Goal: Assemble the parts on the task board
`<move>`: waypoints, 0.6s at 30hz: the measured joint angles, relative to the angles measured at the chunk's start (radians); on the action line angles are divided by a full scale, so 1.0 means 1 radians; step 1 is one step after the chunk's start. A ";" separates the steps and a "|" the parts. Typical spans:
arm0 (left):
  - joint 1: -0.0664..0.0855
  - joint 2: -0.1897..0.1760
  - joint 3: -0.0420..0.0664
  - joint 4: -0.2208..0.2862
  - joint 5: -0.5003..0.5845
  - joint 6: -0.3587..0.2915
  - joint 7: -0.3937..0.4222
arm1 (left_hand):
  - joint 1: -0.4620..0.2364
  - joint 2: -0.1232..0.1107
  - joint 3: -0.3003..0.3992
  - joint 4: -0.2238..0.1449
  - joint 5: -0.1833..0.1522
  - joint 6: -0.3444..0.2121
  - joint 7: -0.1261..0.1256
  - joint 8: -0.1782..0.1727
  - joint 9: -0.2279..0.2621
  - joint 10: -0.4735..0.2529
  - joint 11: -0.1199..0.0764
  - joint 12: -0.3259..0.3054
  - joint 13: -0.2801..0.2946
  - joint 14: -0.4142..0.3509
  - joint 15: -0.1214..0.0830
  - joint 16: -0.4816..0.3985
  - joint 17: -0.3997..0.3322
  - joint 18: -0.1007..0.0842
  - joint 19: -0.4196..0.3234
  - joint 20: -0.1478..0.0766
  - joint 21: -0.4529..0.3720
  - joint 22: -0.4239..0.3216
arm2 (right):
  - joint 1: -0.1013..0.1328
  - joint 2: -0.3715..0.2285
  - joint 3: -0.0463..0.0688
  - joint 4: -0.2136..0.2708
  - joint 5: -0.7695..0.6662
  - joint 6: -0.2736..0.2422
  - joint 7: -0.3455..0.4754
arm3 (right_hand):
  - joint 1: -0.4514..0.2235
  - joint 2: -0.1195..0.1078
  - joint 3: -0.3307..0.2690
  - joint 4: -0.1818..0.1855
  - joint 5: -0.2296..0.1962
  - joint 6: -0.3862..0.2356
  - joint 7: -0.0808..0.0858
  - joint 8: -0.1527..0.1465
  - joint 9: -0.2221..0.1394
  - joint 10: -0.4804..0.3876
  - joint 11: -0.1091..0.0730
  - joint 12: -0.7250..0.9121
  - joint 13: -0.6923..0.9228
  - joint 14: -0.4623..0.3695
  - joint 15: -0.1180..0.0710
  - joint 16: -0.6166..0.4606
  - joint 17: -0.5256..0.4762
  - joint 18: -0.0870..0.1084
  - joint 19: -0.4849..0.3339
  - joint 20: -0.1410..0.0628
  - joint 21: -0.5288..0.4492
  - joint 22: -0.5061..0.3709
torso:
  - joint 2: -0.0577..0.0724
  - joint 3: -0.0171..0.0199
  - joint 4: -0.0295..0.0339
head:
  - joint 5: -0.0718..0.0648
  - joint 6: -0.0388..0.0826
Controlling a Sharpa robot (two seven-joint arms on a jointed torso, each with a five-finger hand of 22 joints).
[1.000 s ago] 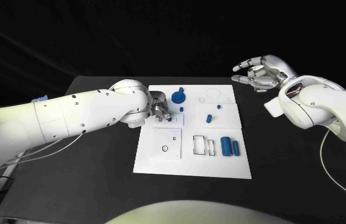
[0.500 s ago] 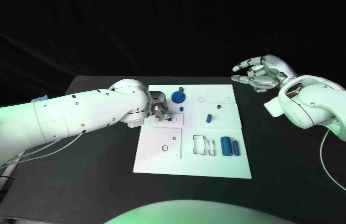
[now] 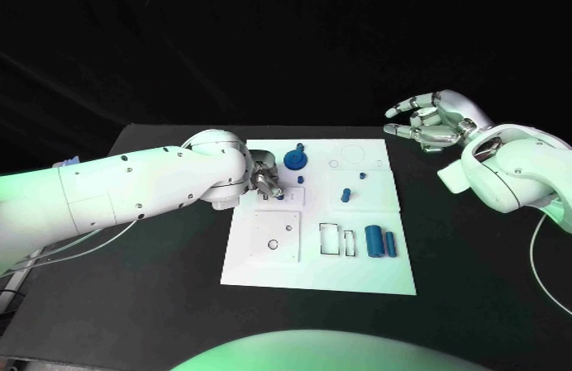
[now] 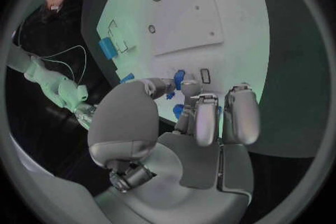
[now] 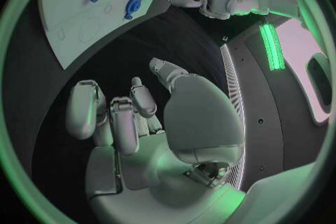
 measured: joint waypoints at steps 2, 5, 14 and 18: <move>0.000 0.001 0.000 0.000 0.000 0.001 0.000 | -0.012 -0.001 -0.006 -0.006 0.003 0.009 -0.002 0.005 0.000 0.012 -0.002 0.006 0.006 -0.002 -0.002 0.000 0.000 0.000 0.000 0.000 0.002 0.002 | 0.000 0.000 0.000 0.000 0.000 0.000 0.000 | 0.000 0.000 0.000 0.000 0.000 0.000 0.000 0.000 0.000 0.000 0.000 0.000 0.000 0.000 0.000 0.000 0.000 0.000 0.000 0.000 0.000 0.000 | 0.000 -0.0001 -0.0002 | 0.000 0.000; 0.000 0.003 0.000 -0.002 0.001 0.003 0.000 | -0.019 -0.009 -0.011 -0.011 0.004 0.018 -0.007 0.005 0.002 0.014 -0.005 0.006 0.012 -0.002 -0.002 0.000 0.000 0.000 0.000 0.000 0.002 0.006 | 0.000 0.000 0.000 0.000 0.000 0.000 0.000 | 0.000 0.000 0.000 0.000 0.000 0.000 0.000 0.000 0.000 0.000 0.000 0.000 0.000 0.000 0.000 0.000 0.000 0.000 0.000 0.000 0.000 0.000 | 0.000 0.0005 -0.0004 | 0.000 -0.001; 0.001 0.011 0.001 -0.013 0.004 0.005 -0.001 | -0.043 -0.004 -0.026 -0.026 -0.007 0.034 -0.019 0.008 0.006 0.027 -0.010 0.006 0.015 -0.001 -0.009 0.000 0.000 0.000 0.003 -0.004 0.002 0.012 | -0.001 0.000 0.000 0.000 0.000 0.000 0.001 | 0.000 0.000 0.000 0.000 0.000 0.000 0.000 0.000 0.000 -0.003 -0.003 0.000 -0.002 0.000 0.000 0.000 0.000 0.000 0.000 0.000 0.000 -0.002 | 0.000 0.0006 -0.0004 | -0.001 -0.003; 0.002 0.015 0.001 -0.021 0.008 0.005 -0.001 | -0.048 -0.002 -0.026 -0.026 -0.007 0.036 -0.018 0.003 0.004 0.027 -0.010 0.006 0.015 -0.001 -0.009 0.000 0.000 0.000 0.007 -0.007 0.002 0.012 | -0.001 -0.001 0.000 0.000 0.000 0.000 0.001 | 0.000 0.000 0.000 0.000 0.000 0.000 0.000 0.000 0.000 -0.004 -0.004 0.000 -0.003 0.000 0.000 0.000 0.000 0.000 0.000 0.000 0.000 -0.003 | 0.000 0.0002 -0.0003 | -0.001 -0.003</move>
